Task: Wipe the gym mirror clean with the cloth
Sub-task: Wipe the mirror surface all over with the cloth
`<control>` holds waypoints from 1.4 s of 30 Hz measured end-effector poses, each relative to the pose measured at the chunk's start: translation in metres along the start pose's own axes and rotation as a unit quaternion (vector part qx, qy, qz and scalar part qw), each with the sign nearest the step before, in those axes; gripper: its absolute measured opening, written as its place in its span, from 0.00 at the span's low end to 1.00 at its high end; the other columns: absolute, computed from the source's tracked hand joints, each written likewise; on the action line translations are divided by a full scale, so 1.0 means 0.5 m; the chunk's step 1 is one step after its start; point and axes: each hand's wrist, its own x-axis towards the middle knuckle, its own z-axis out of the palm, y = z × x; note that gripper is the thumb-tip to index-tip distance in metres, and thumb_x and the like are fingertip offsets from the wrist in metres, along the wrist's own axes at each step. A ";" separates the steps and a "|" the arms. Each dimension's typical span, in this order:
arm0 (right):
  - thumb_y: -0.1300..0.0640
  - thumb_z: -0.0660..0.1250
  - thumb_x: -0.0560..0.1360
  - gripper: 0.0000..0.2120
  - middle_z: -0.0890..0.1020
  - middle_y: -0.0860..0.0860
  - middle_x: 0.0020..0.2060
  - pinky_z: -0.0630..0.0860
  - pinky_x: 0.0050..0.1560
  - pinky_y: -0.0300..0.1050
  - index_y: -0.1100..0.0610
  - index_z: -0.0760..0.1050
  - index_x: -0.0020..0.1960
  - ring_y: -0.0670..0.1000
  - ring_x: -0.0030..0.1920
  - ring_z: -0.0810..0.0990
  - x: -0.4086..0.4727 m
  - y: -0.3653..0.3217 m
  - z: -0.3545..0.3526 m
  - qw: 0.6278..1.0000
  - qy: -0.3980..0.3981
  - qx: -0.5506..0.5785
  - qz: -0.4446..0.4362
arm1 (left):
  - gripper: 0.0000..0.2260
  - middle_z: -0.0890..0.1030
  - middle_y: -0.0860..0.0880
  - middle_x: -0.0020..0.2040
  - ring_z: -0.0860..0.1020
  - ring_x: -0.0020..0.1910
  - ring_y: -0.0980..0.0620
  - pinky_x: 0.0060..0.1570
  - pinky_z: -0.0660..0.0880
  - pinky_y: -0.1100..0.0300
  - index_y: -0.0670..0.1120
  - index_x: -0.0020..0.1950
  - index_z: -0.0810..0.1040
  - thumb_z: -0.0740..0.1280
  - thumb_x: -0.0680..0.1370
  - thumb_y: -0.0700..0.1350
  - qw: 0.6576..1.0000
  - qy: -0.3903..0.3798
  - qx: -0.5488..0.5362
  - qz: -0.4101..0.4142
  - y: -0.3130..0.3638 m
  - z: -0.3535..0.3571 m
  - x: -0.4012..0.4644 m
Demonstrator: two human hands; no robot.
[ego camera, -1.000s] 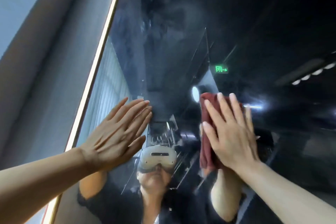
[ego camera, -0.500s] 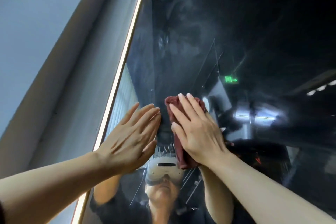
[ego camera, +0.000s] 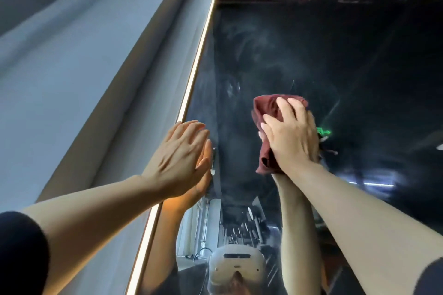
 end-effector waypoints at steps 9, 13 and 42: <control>0.53 0.47 0.79 0.27 0.70 0.57 0.73 0.50 0.78 0.49 0.61 0.75 0.68 0.57 0.76 0.60 0.081 -0.008 0.066 0.975 -0.189 0.051 0.108 | 0.24 0.57 0.48 0.81 0.57 0.79 0.46 0.77 0.53 0.48 0.52 0.80 0.60 0.57 0.84 0.53 0.995 -0.050 -0.037 -0.073 -0.052 0.003 0.096; 0.57 0.48 0.83 0.24 0.62 0.50 0.79 0.40 0.79 0.54 0.49 0.68 0.76 0.55 0.80 0.48 0.123 0.004 0.088 0.968 -0.246 0.021 0.040 | 0.25 0.58 0.47 0.81 0.57 0.79 0.46 0.77 0.52 0.48 0.52 0.80 0.61 0.60 0.83 0.51 0.994 -0.063 -0.059 -0.068 -0.069 -0.001 0.122; 0.53 0.55 0.83 0.19 0.68 0.55 0.73 0.58 0.76 0.54 0.56 0.71 0.72 0.57 0.74 0.61 0.190 -0.087 0.152 0.954 -0.207 -0.068 0.208 | 0.29 0.61 0.47 0.80 0.55 0.80 0.52 0.77 0.41 0.54 0.47 0.80 0.58 0.63 0.81 0.46 0.994 -0.028 -0.093 -0.053 -0.139 -0.016 0.120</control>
